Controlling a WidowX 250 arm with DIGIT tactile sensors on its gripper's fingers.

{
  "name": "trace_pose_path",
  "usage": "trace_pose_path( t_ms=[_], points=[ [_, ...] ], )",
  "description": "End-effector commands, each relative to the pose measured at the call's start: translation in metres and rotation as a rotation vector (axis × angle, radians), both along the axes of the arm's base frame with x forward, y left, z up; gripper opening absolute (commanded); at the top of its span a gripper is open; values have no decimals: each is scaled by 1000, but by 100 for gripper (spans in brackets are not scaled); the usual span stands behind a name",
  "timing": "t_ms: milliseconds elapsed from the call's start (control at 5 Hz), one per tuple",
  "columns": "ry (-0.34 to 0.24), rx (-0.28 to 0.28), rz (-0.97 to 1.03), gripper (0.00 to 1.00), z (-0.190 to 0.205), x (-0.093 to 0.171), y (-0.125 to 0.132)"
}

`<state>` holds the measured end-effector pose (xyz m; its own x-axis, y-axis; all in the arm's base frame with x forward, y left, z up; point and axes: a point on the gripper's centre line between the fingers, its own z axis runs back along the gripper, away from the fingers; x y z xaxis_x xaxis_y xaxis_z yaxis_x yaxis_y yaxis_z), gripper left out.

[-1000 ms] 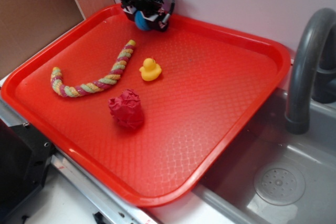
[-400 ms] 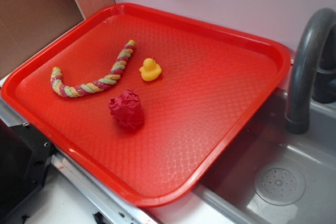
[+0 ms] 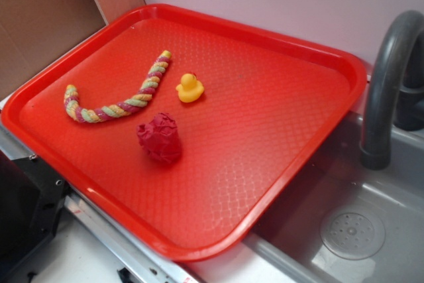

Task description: Grab the blue ball.

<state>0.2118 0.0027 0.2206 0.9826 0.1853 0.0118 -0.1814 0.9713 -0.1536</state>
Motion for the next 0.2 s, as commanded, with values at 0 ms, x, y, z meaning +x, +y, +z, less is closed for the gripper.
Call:
trace_pose_path(
  t_ms=[0],
  points=[
    [20,10,-118,97,7,8,3]
  ],
)
